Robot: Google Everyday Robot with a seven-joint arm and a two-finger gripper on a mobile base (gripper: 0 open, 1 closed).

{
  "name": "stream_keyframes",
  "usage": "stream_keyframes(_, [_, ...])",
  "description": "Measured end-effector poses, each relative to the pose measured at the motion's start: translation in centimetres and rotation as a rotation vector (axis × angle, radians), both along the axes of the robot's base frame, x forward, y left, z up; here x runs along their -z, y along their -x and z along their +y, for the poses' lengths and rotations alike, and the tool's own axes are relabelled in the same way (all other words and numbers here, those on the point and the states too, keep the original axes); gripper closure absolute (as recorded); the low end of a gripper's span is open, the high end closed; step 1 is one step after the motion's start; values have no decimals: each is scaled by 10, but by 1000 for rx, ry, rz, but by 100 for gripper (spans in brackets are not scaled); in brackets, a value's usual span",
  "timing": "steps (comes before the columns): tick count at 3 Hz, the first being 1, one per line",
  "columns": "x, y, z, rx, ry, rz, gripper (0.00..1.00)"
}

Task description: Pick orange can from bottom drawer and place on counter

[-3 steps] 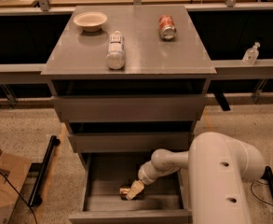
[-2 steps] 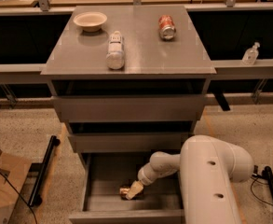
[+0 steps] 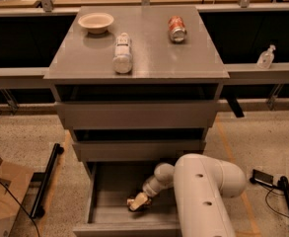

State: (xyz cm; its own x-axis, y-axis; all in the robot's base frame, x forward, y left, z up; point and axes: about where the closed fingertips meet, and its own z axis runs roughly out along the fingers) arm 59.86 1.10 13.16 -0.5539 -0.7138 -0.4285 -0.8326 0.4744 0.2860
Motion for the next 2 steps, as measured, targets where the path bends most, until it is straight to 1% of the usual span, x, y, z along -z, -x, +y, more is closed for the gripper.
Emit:
stream_keyframes(1, [18, -2, 0, 27, 0, 36, 18])
stream_keyframes(2, [15, -3, -3, 36, 4, 38, 49])
